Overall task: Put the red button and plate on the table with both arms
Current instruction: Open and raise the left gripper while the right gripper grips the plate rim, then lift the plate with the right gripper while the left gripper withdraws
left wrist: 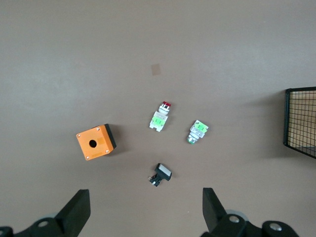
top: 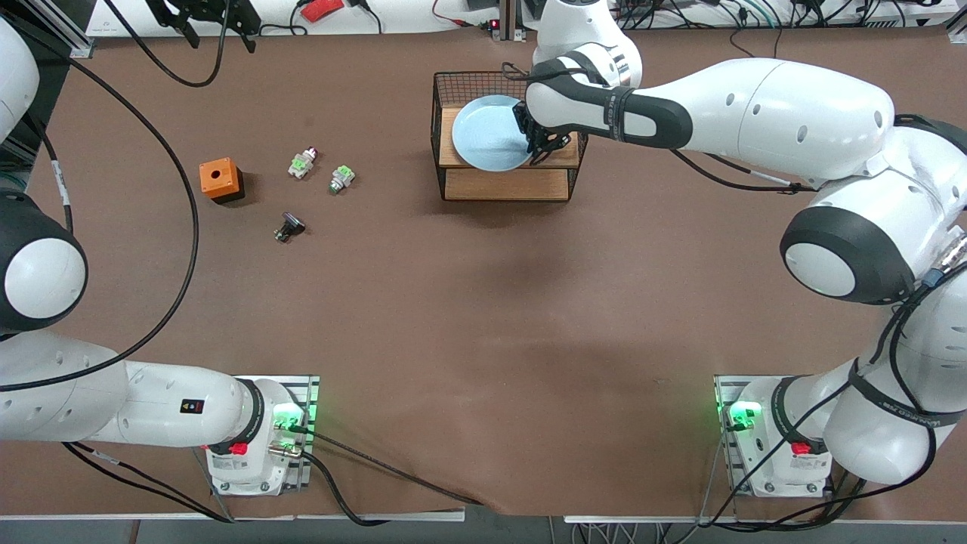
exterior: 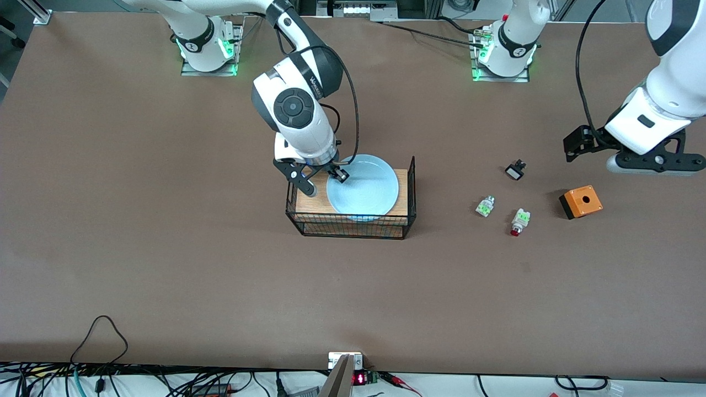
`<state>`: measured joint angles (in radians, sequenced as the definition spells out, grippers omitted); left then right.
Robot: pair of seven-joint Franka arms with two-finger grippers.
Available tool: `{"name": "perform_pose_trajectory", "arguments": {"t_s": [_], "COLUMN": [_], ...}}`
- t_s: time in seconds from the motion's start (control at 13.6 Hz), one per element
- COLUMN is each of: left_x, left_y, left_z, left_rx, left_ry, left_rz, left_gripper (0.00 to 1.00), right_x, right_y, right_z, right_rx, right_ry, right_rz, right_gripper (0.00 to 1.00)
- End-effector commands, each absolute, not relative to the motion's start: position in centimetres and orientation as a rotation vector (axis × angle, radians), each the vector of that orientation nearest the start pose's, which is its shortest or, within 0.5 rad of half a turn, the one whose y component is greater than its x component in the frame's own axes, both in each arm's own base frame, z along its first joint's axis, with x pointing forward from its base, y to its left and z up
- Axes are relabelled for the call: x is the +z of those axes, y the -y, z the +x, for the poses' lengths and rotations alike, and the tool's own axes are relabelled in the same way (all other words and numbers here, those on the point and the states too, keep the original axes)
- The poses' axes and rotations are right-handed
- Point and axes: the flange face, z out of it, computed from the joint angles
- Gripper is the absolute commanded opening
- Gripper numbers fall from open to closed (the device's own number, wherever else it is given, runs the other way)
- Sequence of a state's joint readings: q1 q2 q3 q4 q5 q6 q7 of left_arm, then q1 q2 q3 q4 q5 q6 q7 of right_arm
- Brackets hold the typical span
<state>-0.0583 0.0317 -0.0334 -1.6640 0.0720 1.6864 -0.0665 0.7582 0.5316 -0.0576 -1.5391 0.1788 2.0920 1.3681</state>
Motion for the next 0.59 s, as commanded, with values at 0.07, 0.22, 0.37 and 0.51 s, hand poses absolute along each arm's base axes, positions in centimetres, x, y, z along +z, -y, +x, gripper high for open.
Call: {"name": "perform_pose_trajectory", "arguments": {"t_s": [0.07, 0.22, 0.37, 0.51], "left_x": [58.6, 59.0, 58.7, 59.0], "left_y": [3.0, 3.2, 2.4, 1.6], "left_z": [56.4, 56.6, 56.0, 56.1], "left_rx": [0.009, -0.005, 0.062, 0.059], "left_ry": [-0.017, -0.021, -0.002, 0.004], "left_rz": [-3.090, -3.090, -3.090, -3.155], "left_gripper": [1.00, 1.00, 1.00, 1.00], "right_x": [34.3, 34.4, 34.8, 36.1], "right_y": [-47.1, -47.7, -48.0, -48.1], "right_z": [52.1, 51.5, 50.8, 50.6], "right_rx": [0.148, 0.148, 0.153, 0.147], "right_ry": [-1.114, -1.103, -1.085, -1.075], "right_rz": [-2.842, -2.845, -2.854, -2.844], "right_gripper": [0.00, 0.00, 0.00, 0.00]}}
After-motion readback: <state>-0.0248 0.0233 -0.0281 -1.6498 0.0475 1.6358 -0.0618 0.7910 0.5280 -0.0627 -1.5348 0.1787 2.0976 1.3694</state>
